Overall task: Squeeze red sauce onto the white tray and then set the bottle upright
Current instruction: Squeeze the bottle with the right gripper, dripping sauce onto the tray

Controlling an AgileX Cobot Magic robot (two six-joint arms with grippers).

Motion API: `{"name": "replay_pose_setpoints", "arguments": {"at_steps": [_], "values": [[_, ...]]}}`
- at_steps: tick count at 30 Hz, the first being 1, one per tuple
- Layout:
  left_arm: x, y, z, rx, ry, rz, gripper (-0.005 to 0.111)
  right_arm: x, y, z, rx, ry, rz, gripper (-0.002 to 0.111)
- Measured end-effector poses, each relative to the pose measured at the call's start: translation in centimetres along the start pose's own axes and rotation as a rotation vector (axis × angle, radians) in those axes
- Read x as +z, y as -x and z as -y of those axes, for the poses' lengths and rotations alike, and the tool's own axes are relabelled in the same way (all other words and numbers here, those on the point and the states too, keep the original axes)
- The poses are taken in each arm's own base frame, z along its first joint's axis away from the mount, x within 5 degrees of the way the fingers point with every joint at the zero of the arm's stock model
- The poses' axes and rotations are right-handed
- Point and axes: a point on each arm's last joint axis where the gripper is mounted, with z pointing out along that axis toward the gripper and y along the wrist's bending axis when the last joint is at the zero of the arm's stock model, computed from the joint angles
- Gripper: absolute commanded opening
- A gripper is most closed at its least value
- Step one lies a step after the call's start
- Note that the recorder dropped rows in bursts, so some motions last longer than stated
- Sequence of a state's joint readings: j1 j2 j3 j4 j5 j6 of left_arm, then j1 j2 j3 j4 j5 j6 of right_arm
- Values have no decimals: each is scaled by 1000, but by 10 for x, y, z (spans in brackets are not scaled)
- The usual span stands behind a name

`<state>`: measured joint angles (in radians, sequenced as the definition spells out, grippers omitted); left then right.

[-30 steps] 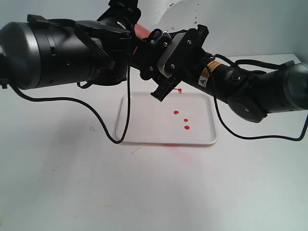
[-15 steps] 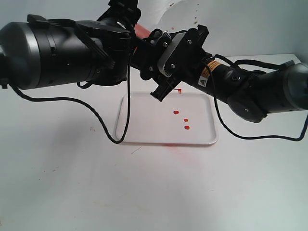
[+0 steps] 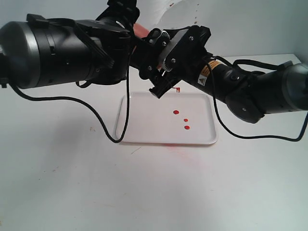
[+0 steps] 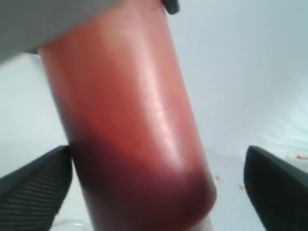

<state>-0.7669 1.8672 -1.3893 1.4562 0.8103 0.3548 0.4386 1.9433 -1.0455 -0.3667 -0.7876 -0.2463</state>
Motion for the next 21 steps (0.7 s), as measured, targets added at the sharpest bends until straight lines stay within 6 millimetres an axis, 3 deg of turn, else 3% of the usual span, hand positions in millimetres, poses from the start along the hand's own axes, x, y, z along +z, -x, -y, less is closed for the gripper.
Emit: {"name": "replay_pose_setpoints", "arguments": {"at_steps": [10,17,21], "values": [[0,2,0,28,2,8,0,-1,-12,0,90,2,-127,101],[0,3,0,39,8,25,0,-1,-12,-2,50,46,-123,101],[-1,2,-2,36,13,28,0,0,-11,-3,51,42,-79,93]]}}
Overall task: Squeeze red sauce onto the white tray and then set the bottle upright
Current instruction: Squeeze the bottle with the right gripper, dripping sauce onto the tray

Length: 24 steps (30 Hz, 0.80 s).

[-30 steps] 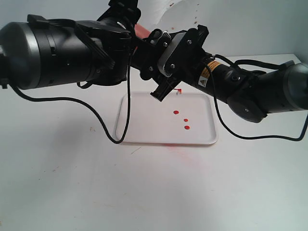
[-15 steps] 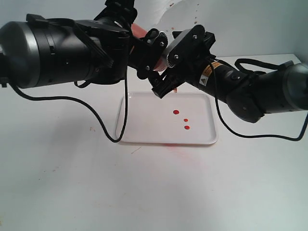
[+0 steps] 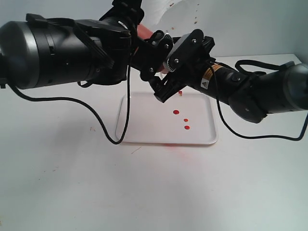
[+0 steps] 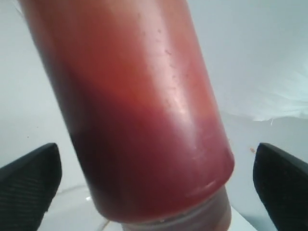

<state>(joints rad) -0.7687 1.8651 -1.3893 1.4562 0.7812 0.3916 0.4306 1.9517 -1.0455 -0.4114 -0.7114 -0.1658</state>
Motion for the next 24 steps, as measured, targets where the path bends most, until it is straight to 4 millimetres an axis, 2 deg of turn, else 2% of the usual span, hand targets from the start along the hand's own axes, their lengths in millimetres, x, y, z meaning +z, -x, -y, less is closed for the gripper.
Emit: {"name": "replay_pose_setpoints", "arguments": {"at_steps": [3,8,9,24], "values": [[-1,-1,-1,-3,4,1,0,0,2,0,-1,-4,32,70],[-2,-1,-1,-2,5,3,0,0,3,0,-5,-5,40,4],[-2,-1,-1,-2,5,3,0,0,3,0,-5,-5,40,0],[-2,-1,-1,-2,4,1,0,0,3,0,-5,-5,40,1]]}}
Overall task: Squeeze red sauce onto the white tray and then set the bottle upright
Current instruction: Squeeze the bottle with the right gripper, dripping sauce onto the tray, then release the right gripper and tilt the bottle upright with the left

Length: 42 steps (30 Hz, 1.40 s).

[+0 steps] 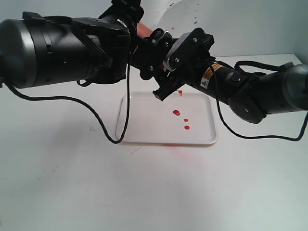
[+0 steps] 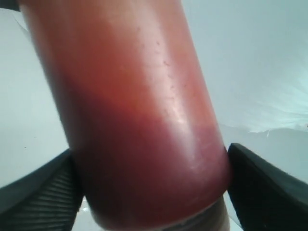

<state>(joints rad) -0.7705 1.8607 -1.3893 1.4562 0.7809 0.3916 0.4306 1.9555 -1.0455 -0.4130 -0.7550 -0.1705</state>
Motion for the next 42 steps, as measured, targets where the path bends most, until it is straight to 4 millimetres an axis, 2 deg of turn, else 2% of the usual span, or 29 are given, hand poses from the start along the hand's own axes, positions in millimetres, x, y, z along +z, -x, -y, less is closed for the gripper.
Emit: {"name": "replay_pose_setpoints", "arguments": {"at_steps": [2,5,9,11,14,24,29,33,37,40,42], "values": [[0,0,0,0,0,0,0,0,0,0,0,0,0,5],[0,0,0,0,0,0,0,0,0,1,6,-7,-1,21],[0,0,0,2,2,1,0,0,0,3,27,-38,-3,56],[0,0,-1,2,5,0,0,0,0,2,44,-44,-4,79],[0,-1,-1,-3,5,-1,0,0,-1,3,94,-61,-19,98],[0,-1,0,-7,-3,2,0,-1,-2,-6,156,45,-55,99],[0,-2,-1,-41,-2,-2,0,-12,10,3,143,37,-159,99],[-1,-4,-2,-101,-2,-11,0,-28,33,16,123,-3,-224,99],[0,-1,0,-180,-5,-5,0,-49,69,31,92,-51,-191,99],[0,-1,0,-335,-10,-6,0,-77,102,46,91,-115,-181,99],[0,0,1,-373,-19,-2,0,-95,122,52,91,-150,-161,99]]}}
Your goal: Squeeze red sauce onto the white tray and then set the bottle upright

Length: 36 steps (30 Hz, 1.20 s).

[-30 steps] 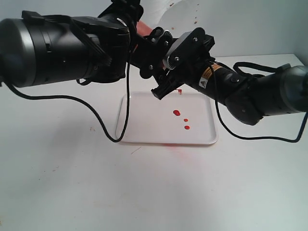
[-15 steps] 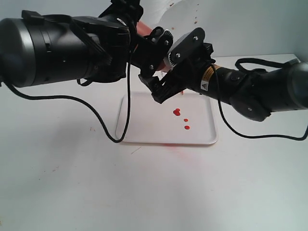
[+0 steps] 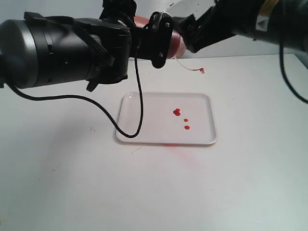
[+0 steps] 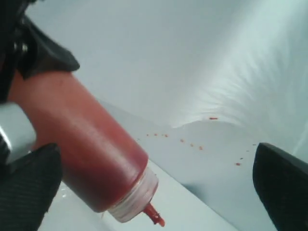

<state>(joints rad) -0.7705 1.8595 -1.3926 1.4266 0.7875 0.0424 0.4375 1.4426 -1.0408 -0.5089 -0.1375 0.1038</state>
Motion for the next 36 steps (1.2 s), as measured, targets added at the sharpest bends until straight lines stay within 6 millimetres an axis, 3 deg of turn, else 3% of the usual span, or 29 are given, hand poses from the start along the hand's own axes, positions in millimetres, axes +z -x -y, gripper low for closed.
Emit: {"name": "replay_pose_setpoints", "arguments": {"at_steps": [4,8,10,12,18,23,28,36], "values": [[-5,-1,0,-194,-22,22,0,-43,25,17,18,-80,0,99],[-29,-13,-9,-449,-33,137,0,-80,32,52,227,-220,38,99],[-43,-20,-8,-556,-49,201,0,-102,25,60,282,-278,49,99],[-50,-26,-2,-680,-89,272,0,-113,4,57,351,-307,58,97],[-59,-42,11,-928,-209,427,0,-115,-54,31,605,-292,146,96],[-66,-40,13,-1022,-295,557,0,-119,-79,11,714,-224,210,96],[-78,-26,10,-1040,-393,756,0,-121,-82,-8,750,-55,256,96],[-99,-13,-1,-1143,-501,1046,0,-127,-64,-30,678,239,384,96]]}}
